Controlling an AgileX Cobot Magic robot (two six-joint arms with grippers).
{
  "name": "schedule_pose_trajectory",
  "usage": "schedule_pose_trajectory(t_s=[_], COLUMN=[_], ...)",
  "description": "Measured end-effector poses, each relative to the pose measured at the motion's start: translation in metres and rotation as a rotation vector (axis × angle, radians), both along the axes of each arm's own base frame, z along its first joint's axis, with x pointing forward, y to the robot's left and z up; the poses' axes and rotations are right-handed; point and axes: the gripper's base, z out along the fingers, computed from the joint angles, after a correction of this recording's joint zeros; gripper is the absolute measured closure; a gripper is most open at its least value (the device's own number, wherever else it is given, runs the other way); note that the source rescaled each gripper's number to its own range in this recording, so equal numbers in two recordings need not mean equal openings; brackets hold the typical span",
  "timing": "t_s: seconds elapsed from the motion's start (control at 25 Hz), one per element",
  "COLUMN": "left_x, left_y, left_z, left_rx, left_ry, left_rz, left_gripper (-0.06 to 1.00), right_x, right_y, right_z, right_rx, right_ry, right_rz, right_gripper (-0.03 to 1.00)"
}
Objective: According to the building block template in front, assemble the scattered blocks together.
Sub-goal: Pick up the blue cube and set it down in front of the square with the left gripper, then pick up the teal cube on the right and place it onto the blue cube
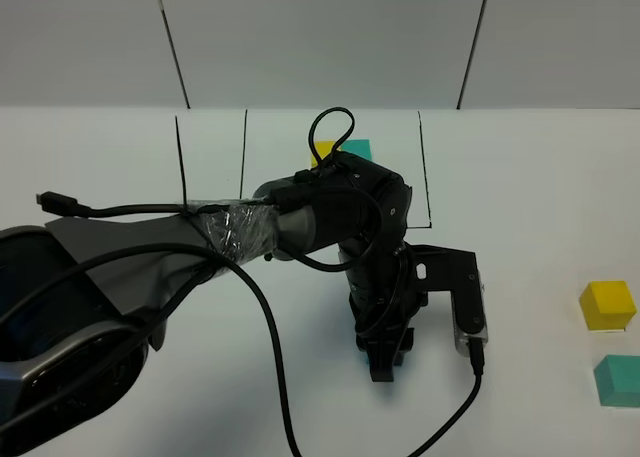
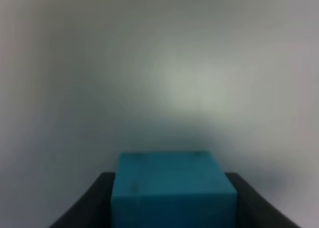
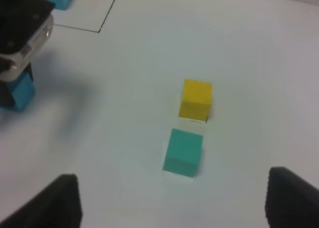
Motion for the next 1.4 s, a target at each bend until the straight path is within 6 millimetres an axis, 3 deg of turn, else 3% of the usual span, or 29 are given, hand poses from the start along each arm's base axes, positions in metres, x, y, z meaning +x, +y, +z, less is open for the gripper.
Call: schedule_pose_trajectory(t_s=[0.8,0.88,1.04,1.16,1.28,1.4], left_x=[0.0,0.002,0.006,0.011,0.018,0.036], left_y=[0.0,-0.001,-0.006,-0.011,-0.015,-0.011], left_z=[0.002,0.006,0.024,0.049,0.079,0.108], left_rx=[0.015,0.013,0.01,0.004,-0.01,-0.007], left_ry=[0.007,0.002,0.006,0.011,-0.036,-0.195], left_rz=[0.007,0.009,0.036,0.07,0.127,0.259], left_gripper=[0.92,0.81,0.4,0.12,-0.02,-0.05], right_x=[0.0,0.0,0.0,0.0,0.0,0.0], right_y=[0.0,0.0,0.0,0.0,0.0,0.0], right_z=[0.0,0.0,0.0,0.0,0.0,0.0], right_rx=[0.0,0.0,0.0,0.0,0.0,0.0], right_ry=[0.0,0.0,0.0,0.0,0.0,0.0], right_rz=[0.0,0.0,0.0,0.0,0.0,0.0], right_gripper=[0.39,0.39,0.39,0.39,0.39,0.39])
